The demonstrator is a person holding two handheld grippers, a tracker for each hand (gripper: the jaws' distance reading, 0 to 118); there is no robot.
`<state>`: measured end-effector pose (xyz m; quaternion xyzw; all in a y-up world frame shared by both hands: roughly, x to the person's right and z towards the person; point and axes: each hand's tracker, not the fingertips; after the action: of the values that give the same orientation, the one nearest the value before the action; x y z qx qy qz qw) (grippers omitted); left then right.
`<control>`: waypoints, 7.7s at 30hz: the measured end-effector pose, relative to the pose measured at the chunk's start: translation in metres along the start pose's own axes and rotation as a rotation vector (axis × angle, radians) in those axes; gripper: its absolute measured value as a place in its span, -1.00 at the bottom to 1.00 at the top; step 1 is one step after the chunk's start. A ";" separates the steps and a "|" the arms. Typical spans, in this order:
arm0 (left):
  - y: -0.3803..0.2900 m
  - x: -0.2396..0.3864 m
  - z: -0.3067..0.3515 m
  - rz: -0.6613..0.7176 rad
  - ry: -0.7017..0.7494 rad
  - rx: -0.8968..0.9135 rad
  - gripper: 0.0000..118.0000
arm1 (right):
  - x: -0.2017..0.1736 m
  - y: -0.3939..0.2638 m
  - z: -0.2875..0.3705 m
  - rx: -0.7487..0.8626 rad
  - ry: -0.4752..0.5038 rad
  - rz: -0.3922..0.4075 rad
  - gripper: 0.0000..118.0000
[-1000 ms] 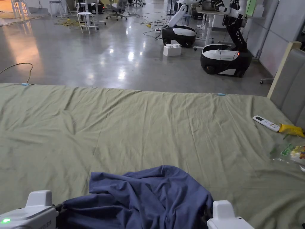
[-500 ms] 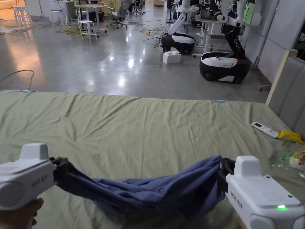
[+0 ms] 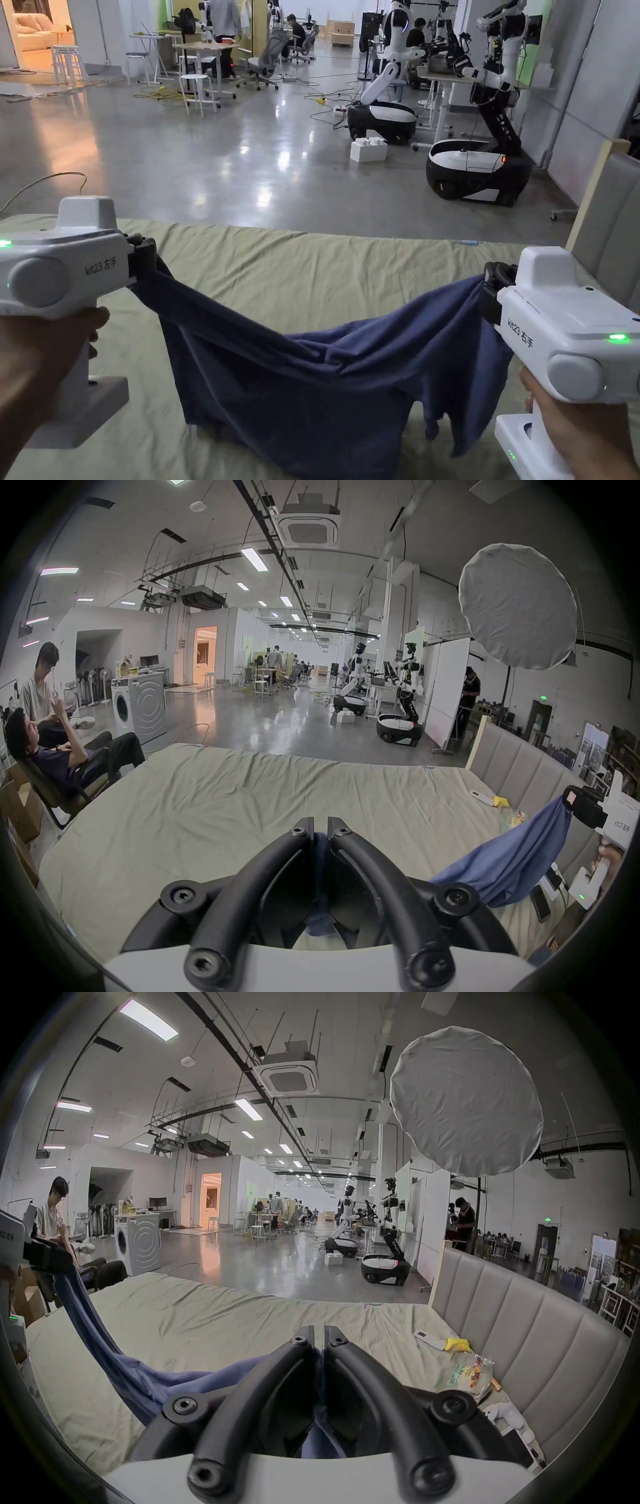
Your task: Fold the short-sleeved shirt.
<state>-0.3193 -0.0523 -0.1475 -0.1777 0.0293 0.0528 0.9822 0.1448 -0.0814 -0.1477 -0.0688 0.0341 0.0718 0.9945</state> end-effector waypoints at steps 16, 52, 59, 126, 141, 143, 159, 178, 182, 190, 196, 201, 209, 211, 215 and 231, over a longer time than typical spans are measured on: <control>0.089 0.007 -0.043 -0.011 0.039 0.068 -0.89 | 0.016 0.092 -0.066 0.066 -0.078 0.039 -0.93; -0.110 -0.036 -0.042 -0.066 0.041 -0.070 -0.89 | -0.015 -0.072 -0.018 -0.077 -0.101 0.147 -0.93; -0.203 -0.049 0.018 -0.001 0.051 -0.191 -0.89 | -0.018 -0.155 0.057 -0.210 -0.104 0.115 -0.93; -0.183 -0.034 -0.192 0.036 0.046 -0.366 -0.99 | -0.091 -0.182 0.013 -0.095 -0.051 -0.048 -0.99; -0.199 -0.016 -0.378 -0.125 0.097 -0.655 0.35 | -0.071 -0.241 -0.013 -0.285 -0.080 -0.037 -0.99; -0.207 -0.014 -0.385 -0.169 0.092 -0.664 0.31 | -0.068 -0.245 -0.013 -0.300 -0.082 -0.029 -0.99; -0.197 -0.014 -0.368 -0.169 0.032 -0.534 -0.95 | 0.004 -0.226 -0.113 -0.488 -0.107 -0.101 -0.02; -0.186 -0.009 -0.251 -0.111 0.018 -0.433 -0.96 | 0.013 -0.261 -0.282 -0.825 0.009 0.022 -0.88; -0.188 -0.022 -0.259 -0.095 0.020 -0.431 -0.96 | 0.007 -0.257 -0.272 -0.801 -0.005 0.069 -0.89; -0.147 -0.027 -0.227 -0.088 0.030 -0.339 -0.96 | 0.028 -0.193 -0.223 -0.571 -0.101 0.027 -0.91; -0.105 -0.026 -0.181 -0.107 0.028 -0.250 -0.96 | 0.043 -0.117 -0.172 -0.409 -0.106 0.005 -0.91; -0.056 -0.027 -0.131 -0.088 0.036 -0.141 -0.96 | 0.047 -0.051 -0.127 -0.277 -0.107 0.031 -0.91; 0.041 -0.031 -0.054 -0.087 0.064 0.021 -0.96 | 0.051 0.055 -0.074 -0.048 -0.118 0.064 -0.91; 0.067 -0.031 -0.038 -0.068 0.059 0.053 -0.96 | 0.051 0.078 -0.069 -0.023 -0.120 0.048 -0.91; 0.117 -0.030 -0.022 -0.080 0.079 0.098 -0.96 | 0.053 0.121 -0.068 0.052 -0.139 0.049 -0.91; 0.247 -0.024 -0.058 -0.079 0.117 0.236 -0.96 | 0.056 0.253 -0.113 0.205 -0.213 0.084 -0.91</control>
<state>-0.3734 0.1548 -0.2855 -0.0646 0.0856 -0.0001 0.9942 0.1562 0.1583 -0.2968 0.0428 -0.0614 0.1162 0.9904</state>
